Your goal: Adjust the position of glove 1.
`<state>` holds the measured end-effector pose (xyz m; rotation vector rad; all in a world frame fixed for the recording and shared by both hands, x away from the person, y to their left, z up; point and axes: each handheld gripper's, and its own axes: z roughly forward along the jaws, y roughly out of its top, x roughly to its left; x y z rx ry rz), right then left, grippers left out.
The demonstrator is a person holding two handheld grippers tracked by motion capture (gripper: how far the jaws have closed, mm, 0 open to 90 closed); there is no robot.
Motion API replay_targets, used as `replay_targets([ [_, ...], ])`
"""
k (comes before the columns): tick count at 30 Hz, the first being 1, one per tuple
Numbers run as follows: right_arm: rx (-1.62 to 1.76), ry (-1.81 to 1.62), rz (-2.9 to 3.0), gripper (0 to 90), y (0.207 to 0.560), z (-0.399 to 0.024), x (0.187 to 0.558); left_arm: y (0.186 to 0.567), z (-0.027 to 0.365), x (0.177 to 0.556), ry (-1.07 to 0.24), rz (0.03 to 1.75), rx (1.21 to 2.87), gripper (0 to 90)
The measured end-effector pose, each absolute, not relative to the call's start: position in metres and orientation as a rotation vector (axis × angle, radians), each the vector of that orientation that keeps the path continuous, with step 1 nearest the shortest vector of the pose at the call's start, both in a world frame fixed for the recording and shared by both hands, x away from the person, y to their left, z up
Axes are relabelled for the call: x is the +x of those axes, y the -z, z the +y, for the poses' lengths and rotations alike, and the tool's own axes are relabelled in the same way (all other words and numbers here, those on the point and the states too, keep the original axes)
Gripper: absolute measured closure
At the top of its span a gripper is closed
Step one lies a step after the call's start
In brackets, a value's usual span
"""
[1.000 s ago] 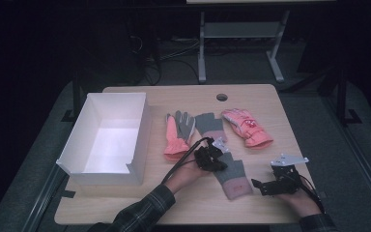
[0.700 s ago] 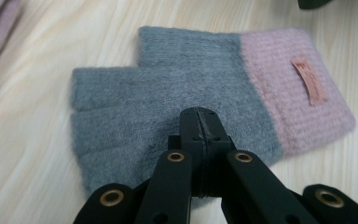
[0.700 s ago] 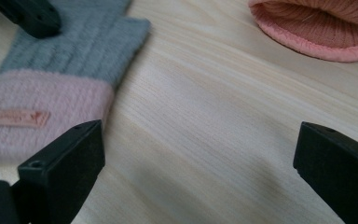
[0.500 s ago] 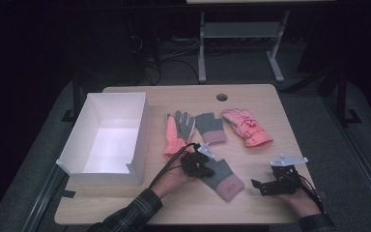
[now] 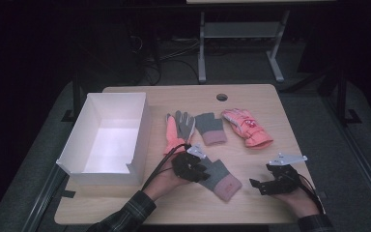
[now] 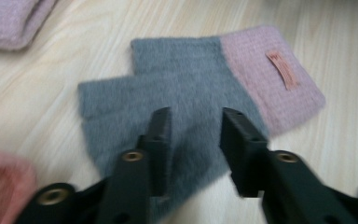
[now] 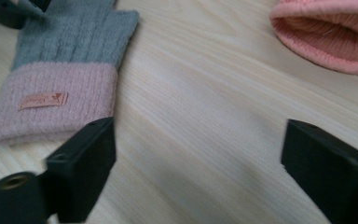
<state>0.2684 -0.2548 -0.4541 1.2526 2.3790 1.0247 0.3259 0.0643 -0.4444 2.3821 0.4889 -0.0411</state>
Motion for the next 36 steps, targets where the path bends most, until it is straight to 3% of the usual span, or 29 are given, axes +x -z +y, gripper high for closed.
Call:
replay_targets([
  [1,1.261,-1.027,2.377,14.6,0.453,-0.255,0.268,0.444,0.068,0.324,0.044,0.49,2.375,57.4],
  [3,1.282,-1.034,2.371,20.2,0.451,-0.252,0.269,0.443,0.078,0.32,0.016,0.494,2.364,46.9],
  [5,1.263,-1.037,2.37,21.3,0.451,-0.252,0.27,0.441,0.082,0.317,0.009,0.491,2.361,44.5],
  [6,1.289,-1.033,2.377,23.5,0.45,-0.247,0.271,0.44,0.085,0.316,-0.001,0.491,2.356,37.7],
  [13,1.267,-1.08,2.379,36.5,0.444,-0.233,0.283,0.442,0.107,0.298,-0.056,0.472,2.324,19.5],
  [25,1.265,-1.139,2.405,62.1,0.432,-0.205,0.32,0.45,0.123,0.288,-0.068,0.549,2.29,13.1],
  [36,1.255,-1.169,2.394,67.2,0.423,-0.171,0.376,0.451,0.122,0.29,-0.09,0.543,2.3,13.5],
])
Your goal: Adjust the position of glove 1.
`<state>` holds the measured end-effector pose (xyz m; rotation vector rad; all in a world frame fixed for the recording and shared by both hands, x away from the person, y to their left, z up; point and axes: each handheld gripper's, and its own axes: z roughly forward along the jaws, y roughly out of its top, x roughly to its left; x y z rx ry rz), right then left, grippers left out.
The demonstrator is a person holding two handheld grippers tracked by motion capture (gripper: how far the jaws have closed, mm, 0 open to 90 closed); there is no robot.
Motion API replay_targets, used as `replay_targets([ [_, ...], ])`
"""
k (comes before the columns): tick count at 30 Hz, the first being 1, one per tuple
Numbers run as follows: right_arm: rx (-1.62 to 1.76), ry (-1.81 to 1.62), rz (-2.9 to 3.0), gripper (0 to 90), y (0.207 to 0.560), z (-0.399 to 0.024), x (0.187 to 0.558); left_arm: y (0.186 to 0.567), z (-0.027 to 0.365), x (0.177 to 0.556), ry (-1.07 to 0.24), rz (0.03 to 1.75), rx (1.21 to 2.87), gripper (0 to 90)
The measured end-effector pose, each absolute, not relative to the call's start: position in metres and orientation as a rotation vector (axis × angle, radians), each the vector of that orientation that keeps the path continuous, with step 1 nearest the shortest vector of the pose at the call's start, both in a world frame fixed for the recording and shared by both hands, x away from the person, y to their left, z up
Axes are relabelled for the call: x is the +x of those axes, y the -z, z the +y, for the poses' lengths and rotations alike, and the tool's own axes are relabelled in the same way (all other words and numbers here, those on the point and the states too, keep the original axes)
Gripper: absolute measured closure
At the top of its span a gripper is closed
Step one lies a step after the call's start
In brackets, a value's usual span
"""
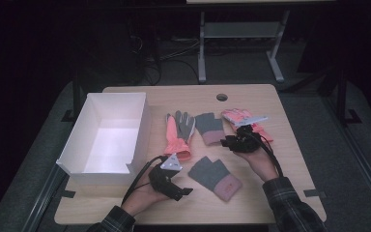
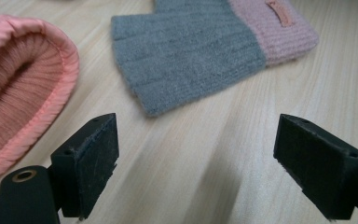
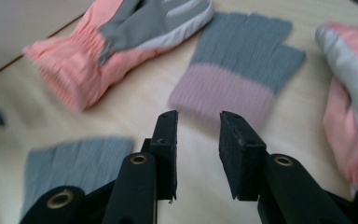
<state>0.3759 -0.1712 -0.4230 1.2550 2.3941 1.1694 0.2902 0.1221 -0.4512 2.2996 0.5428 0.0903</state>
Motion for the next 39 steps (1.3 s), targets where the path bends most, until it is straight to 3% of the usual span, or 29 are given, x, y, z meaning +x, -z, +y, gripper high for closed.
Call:
replay_targets([
  [14,1.329,-1.102,2.323,65.7,0.425,-0.134,0.436,0.45,0.124,0.293,-0.097,0.549,2.305,13.9],
  [24,1.451,-1.021,2.267,65.2,0.46,-0.122,0.457,0.45,0.124,0.294,-0.1,0.536,2.307,14.0],
  [30,1.42,-0.967,2.281,71.2,0.465,-0.117,0.458,0.452,0.122,0.293,-0.093,0.533,2.315,14.0],
  [35,1.394,-0.956,2.291,84.7,0.466,-0.116,0.458,0.453,0.122,0.294,-0.086,0.538,2.316,14.1],
  [39,1.381,-0.97,2.31,86.6,0.465,-0.119,0.459,0.453,0.122,0.295,-0.079,0.534,2.322,14.1],
])
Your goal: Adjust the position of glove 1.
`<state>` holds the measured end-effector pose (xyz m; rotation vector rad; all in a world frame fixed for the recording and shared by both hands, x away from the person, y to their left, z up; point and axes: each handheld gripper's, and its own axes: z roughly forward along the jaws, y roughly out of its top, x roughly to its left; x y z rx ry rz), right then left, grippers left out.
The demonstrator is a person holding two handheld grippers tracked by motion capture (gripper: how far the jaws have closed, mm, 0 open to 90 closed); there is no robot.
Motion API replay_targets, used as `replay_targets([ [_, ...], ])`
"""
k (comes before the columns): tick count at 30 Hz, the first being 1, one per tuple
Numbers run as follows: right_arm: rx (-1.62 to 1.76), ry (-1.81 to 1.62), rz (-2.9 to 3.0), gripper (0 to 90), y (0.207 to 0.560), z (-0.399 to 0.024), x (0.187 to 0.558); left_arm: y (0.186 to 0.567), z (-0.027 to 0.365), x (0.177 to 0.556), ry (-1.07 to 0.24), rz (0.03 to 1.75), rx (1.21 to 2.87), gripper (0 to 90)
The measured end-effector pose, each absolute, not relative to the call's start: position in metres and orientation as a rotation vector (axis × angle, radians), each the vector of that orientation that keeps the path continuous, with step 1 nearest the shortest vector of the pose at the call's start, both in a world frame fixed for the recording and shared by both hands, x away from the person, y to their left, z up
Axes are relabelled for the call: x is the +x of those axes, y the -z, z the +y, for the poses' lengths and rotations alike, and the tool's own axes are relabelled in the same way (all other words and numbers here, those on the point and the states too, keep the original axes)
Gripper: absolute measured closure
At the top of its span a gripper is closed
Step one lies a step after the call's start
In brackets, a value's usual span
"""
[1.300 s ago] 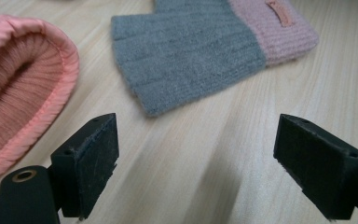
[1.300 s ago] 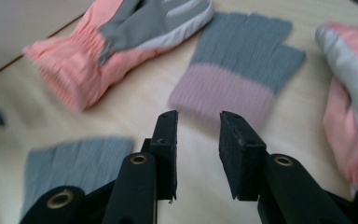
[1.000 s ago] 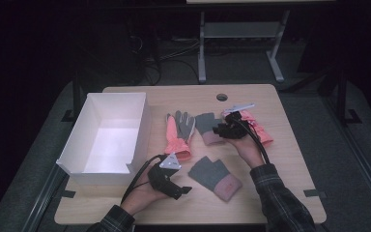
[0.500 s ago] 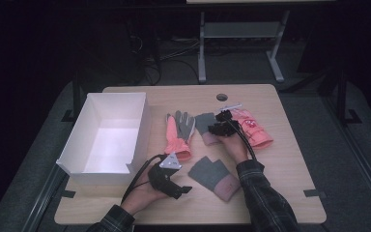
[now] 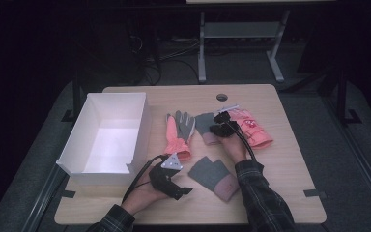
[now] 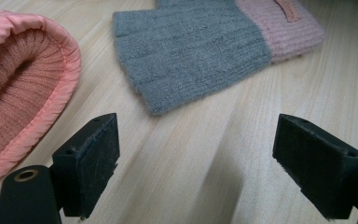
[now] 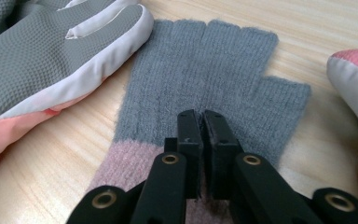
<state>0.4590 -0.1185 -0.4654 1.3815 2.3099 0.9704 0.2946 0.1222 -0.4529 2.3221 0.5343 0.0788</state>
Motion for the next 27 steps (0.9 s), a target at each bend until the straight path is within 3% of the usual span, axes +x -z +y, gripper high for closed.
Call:
replay_targets([
  [17,1.31,-1.082,2.363,86.9,0.437,-0.147,0.443,0.454,0.124,0.296,-0.061,0.563,2.309,14.1],
  [27,1.254,-1.172,2.395,87.0,0.427,-0.176,0.411,0.456,0.124,0.298,-0.076,0.552,2.319,14.1],
])
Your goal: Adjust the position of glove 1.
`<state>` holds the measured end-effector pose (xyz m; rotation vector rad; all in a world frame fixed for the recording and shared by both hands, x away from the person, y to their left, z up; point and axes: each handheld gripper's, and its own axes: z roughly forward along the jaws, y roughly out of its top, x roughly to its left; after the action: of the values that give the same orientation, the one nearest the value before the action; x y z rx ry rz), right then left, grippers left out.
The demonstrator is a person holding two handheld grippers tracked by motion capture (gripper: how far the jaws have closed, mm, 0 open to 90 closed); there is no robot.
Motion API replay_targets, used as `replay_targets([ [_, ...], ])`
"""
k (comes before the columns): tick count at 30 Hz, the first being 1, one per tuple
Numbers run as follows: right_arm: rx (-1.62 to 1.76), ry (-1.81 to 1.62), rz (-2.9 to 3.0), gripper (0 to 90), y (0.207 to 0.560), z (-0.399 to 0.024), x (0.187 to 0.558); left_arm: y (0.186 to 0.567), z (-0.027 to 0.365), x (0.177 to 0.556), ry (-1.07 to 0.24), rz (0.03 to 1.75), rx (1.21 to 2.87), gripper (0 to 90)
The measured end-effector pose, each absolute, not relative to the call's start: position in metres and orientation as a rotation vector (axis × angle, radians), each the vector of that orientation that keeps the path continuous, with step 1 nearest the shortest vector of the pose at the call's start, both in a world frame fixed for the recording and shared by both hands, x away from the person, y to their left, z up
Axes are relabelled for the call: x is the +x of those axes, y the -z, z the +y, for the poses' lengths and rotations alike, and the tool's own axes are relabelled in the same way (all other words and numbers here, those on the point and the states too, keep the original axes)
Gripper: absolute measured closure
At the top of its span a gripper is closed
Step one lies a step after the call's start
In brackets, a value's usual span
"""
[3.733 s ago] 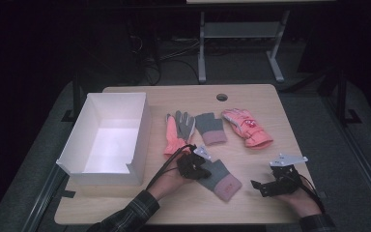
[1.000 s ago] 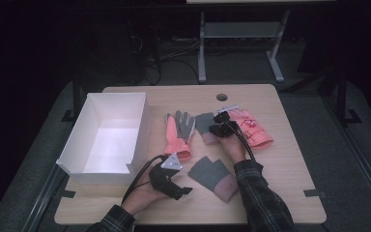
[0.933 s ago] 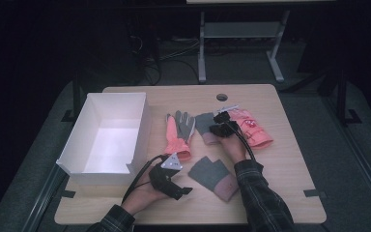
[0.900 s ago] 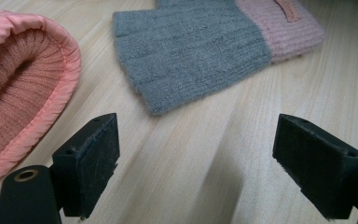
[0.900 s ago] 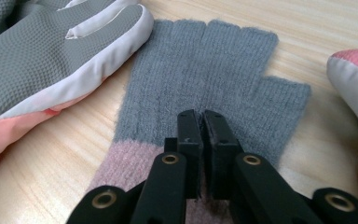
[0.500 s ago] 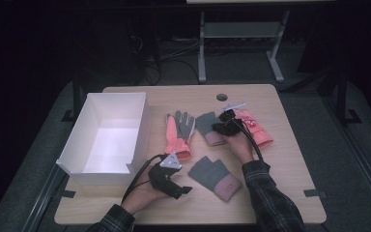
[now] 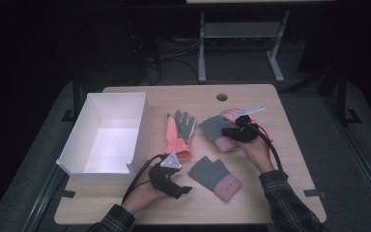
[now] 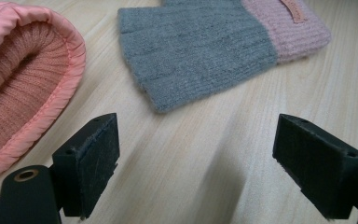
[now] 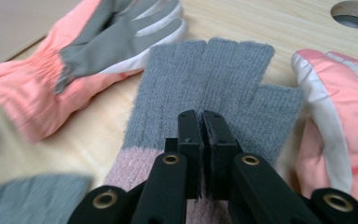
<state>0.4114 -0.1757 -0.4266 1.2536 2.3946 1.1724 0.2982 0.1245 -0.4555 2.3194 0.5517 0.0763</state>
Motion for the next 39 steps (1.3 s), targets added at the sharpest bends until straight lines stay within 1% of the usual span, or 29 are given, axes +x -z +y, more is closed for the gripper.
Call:
replay_targets([
  [4,1.22,-1.199,2.397,86.9,0.42,-0.182,0.4,0.456,0.125,0.298,-0.078,0.564,2.311,14.1],
  [5,1.192,-1.209,2.396,86.8,0.417,-0.185,0.391,0.456,0.125,0.298,-0.079,0.565,2.311,14.1],
  [7,1.191,-1.216,2.396,86.8,0.416,-0.186,0.388,0.456,0.125,0.297,-0.077,0.57,2.306,14.1],
  [9,1.173,-1.234,2.402,86.8,0.414,-0.19,0.376,0.455,0.126,0.298,-0.08,0.571,2.304,14.1],
  [10,1.173,-1.234,2.402,86.8,0.414,-0.19,0.376,0.455,0.126,0.298,-0.08,0.571,2.304,14.1],
  [11,1.142,-1.233,2.409,86.8,0.413,-0.191,0.366,0.455,0.126,0.298,-0.079,0.568,2.305,14.1],
  [18,1.104,-1.263,2.442,86.7,0.41,-0.194,0.345,0.456,0.126,0.297,-0.077,0.56,2.313,14.1],
  [23,1.039,-1.269,2.511,86.7,0.413,-0.191,0.327,0.455,0.127,0.298,-0.087,0.559,2.316,14.1],
  [39,0.961,-1.302,2.634,86.6,0.425,-0.179,0.295,0.456,0.128,0.298,-0.083,0.56,2.321,14.1],
])
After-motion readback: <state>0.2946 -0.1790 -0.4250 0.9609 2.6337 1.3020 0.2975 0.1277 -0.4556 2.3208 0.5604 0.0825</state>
